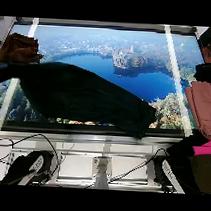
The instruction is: Fold the clothes and pants, and hang the long-sleeved shirts on hangers.
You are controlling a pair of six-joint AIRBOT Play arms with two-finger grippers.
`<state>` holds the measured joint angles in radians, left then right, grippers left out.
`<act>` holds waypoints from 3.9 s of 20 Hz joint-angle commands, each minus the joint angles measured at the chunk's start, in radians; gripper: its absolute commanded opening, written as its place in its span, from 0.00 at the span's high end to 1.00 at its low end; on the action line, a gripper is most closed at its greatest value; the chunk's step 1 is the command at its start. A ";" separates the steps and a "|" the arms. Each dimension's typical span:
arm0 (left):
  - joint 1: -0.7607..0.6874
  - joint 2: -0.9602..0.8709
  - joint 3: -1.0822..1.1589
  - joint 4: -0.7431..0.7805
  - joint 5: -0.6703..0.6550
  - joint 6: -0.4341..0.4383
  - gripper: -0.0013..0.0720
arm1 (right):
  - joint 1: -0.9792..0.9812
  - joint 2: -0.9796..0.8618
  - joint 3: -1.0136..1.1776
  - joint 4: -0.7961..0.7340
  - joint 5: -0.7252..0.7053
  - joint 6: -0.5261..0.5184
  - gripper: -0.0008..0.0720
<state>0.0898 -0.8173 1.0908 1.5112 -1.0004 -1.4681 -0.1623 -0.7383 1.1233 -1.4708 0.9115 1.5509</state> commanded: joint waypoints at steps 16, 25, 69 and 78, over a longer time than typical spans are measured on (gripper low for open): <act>0.228 -0.338 -0.038 0.262 0.072 -0.081 0.07 | -0.001 0.000 0.000 0.000 0.011 0.000 0.48; 0.636 -0.431 -0.038 -0.130 0.053 0.249 0.11 | -0.001 0.000 0.000 0.001 0.008 0.001 0.48; 0.647 -0.307 0.092 0.003 -0.162 0.084 0.91 | 0.001 -0.334 -0.161 0.386 0.459 -0.312 0.20; 0.646 -0.355 0.052 -0.001 -0.192 0.085 0.91 | 0.039 -0.473 -0.261 0.562 0.453 -0.171 0.23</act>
<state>0.7353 -1.1633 1.1496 1.5074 -1.1843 -1.3811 -0.1452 -1.1557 0.8742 -0.9684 1.3582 1.3437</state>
